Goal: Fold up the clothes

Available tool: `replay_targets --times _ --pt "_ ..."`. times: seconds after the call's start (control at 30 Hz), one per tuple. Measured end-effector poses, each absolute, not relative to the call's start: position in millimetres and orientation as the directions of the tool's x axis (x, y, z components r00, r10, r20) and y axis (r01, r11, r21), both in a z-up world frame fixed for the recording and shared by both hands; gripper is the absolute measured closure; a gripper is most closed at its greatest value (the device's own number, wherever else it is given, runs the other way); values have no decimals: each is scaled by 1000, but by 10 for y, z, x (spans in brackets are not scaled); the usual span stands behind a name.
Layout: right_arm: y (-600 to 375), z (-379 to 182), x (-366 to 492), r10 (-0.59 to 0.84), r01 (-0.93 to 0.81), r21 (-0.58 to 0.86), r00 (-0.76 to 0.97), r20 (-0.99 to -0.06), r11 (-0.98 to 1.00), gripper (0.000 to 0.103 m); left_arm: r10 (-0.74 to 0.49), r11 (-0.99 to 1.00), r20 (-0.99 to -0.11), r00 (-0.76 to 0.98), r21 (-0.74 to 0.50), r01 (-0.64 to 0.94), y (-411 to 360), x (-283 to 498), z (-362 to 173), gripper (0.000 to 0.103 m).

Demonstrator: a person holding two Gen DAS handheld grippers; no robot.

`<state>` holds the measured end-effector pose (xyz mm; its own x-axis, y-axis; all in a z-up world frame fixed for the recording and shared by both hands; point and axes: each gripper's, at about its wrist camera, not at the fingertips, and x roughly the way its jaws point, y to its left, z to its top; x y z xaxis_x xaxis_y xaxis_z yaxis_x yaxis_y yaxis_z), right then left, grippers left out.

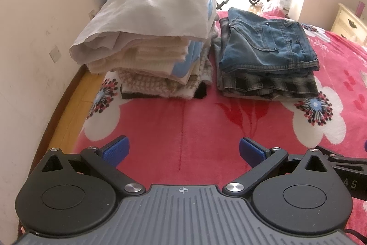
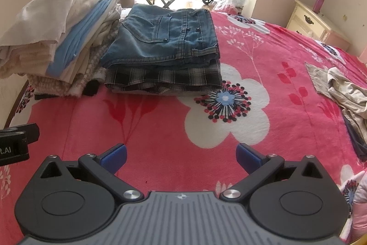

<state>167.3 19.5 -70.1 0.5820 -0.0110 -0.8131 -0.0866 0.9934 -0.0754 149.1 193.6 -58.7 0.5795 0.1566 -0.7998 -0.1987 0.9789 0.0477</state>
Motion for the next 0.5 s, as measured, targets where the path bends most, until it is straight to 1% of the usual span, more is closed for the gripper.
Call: replay_targets --times 0.5 --pt "208 -714 1663 -17 -86 -81 580 -815 993 0 156 979 -800 579 49 -197 1946 1509 -595 0"
